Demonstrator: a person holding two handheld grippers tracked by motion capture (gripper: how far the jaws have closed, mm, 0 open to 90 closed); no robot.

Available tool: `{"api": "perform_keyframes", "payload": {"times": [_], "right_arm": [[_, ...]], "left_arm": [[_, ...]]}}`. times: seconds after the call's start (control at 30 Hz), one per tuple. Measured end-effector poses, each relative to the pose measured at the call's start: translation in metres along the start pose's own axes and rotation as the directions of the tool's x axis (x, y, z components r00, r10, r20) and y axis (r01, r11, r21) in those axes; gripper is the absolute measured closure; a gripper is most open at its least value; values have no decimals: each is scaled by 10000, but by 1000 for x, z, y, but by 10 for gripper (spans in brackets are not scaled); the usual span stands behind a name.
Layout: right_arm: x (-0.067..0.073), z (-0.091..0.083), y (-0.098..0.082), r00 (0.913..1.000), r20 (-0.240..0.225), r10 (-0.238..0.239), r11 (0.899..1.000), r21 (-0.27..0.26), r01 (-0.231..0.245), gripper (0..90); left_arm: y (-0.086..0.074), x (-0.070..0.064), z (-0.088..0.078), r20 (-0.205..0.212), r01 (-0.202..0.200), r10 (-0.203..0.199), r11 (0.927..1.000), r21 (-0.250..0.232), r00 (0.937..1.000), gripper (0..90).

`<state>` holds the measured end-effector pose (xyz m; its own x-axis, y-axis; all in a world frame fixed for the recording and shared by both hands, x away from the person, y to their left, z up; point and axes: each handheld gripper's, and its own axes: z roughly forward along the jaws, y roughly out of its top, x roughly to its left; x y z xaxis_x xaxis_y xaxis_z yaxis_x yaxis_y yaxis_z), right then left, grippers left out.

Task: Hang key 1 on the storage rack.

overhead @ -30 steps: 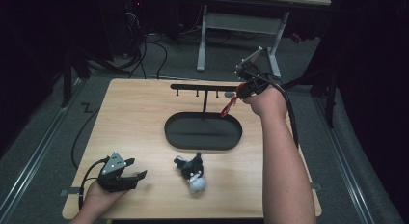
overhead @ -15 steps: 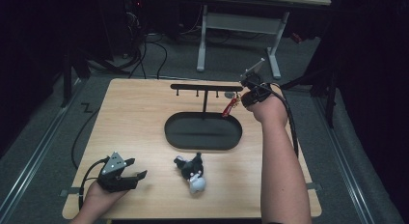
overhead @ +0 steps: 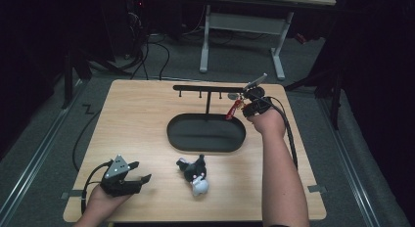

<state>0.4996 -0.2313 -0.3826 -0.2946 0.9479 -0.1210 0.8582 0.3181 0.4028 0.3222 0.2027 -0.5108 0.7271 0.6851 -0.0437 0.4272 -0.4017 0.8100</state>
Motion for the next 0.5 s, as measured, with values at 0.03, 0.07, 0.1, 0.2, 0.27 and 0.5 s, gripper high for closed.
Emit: {"api": "perform_keyframes", "payload": {"times": [0.03, 0.07, 0.1, 0.2, 0.27, 0.5], "right_arm": [[0, 1, -1, 10000, -18, 36, 10000, -21, -36, 653], [1, 2, -1, 9999, -72, 73, 10000, -27, -73, 651], [1, 3, -2, 9999, -94, 84, 10000, -52, -84, 646], [3, 5, -5, 9999, -99, 18, 10000, -24, -19, 626], [2, 4, -6, 9999, -140, 54, 9999, -92, -56, 601], [-3, 2, -15, 9993, -237, 300, 9984, -464, -310, 507]], "left_arm": [[0, -1, 0, -6, -71, 71, 10000, -4, 10000, 326], [0, -3, 0, 11, -68, 68, 10000, -31, 10000, 326], [0, -3, 0, 46, -94, 94, 10000, 26, 9999, 326], [0, -3, 0, 8, -25, 25, 10000, -4, 10000, 326], [-1, -1, 1, -12, 54, -54, 10000, 18, 10000, 326], [-1, -1, 1, -32, 1, -1, 10000, 30, 10000, 326]]}}
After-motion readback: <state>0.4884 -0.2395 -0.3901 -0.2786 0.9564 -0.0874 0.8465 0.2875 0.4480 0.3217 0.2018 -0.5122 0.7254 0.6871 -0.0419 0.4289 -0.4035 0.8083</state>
